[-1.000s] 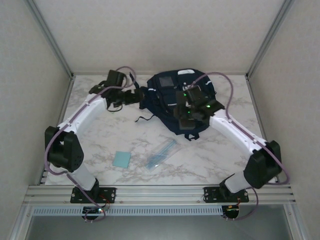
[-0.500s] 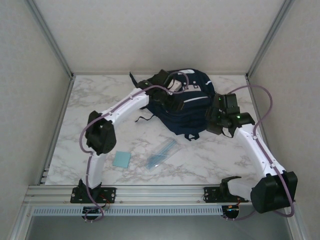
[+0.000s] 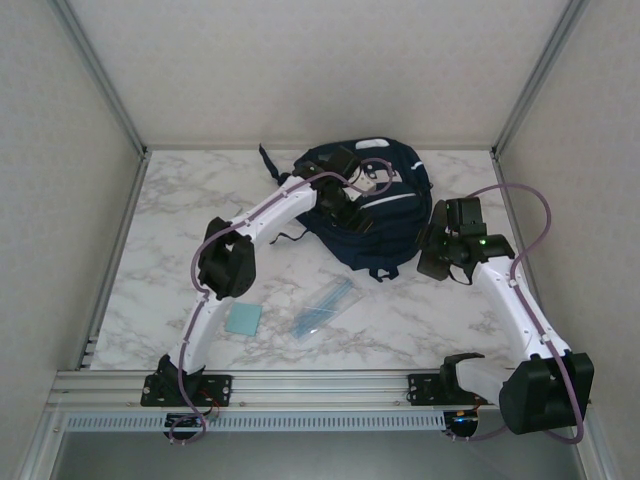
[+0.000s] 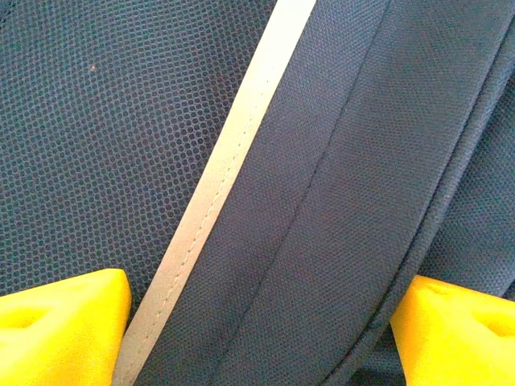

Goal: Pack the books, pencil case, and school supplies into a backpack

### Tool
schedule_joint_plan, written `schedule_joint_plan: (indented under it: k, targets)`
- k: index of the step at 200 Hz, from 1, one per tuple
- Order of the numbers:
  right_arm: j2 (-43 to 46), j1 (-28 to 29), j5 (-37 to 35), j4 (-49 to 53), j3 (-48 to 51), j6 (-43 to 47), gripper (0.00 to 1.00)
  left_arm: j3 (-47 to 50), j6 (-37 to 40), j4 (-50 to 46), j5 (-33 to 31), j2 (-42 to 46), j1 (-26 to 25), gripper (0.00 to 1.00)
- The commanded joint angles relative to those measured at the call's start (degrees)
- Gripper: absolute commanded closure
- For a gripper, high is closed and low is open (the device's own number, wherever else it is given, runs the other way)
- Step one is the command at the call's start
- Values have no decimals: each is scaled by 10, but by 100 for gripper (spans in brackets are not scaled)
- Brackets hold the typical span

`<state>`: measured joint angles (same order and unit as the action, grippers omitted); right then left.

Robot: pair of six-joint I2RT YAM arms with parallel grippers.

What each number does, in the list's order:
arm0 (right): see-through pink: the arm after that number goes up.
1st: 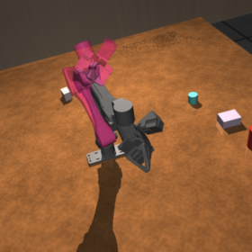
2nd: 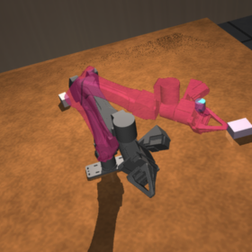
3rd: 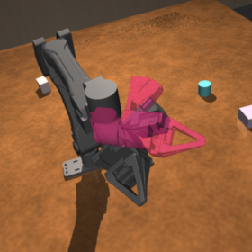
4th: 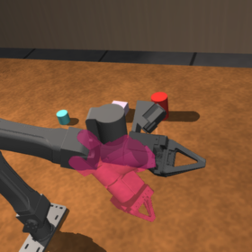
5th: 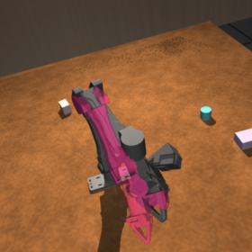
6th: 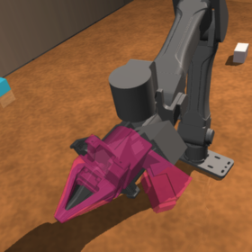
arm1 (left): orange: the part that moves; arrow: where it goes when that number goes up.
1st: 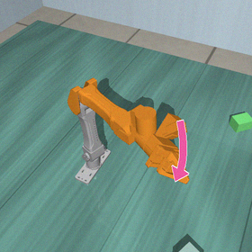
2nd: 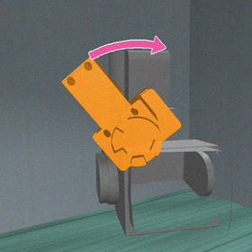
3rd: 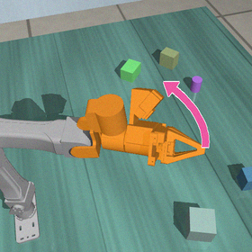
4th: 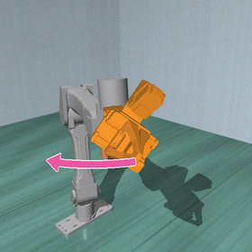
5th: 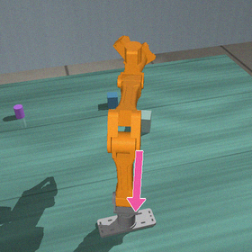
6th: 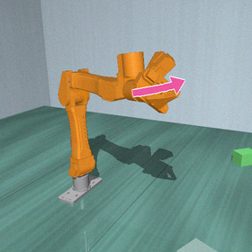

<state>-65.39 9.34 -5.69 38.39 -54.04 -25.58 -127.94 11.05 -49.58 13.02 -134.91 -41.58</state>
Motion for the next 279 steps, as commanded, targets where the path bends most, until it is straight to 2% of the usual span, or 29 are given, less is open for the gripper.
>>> schedule_joint_plan:
  k: [1, 6, 23, 29, 30, 71, 108, 155, 175, 236, 279]
  targets:
    - [12, -5, 14, -15, 2, -4, 59, -18, 28, -18, -31, -21, -10, 25]
    - [13, -5, 16, -14, 1, -4, 59, -18, 32, -13, -40, -24, -10, 33]
    - [17, -5, 21, -10, -2, -5, 60, -20, 42, 3, -67, -36, -7, 74]
    - [20, -5, 21, -8, -2, -5, 60, -24, 40, 4, -71, -38, -6, 99]
    - [21, -5, 22, -7, -2, -5, 60, -25, 39, 4, -71, -38, -6, 100]
    - [43, -5, 18, 18, -4, -1, 60, -84, -52, -26, 8, 2, 3, 100]
    - [35, -6, 47, 5, 4, -15, 60, -133, -143, -32, 64, 28, 22, 100]
    - [-7, -5, 137, -67, 3, -74, 62, -142, -273, 23, 148, 10, 69, 100]
    - [-51, -5, 195, -129, -6, -134, 63, -142, -292, 43, 156, 5, 70, 100]
    - [-204, -3, 241, -328, -55, -350, 65, -144, -311, 54, 166, -3, 70, 100]
    - [-268, 11, 233, -357, -118, -401, 65, -143, -318, 60, 171, -9, 70, 100]
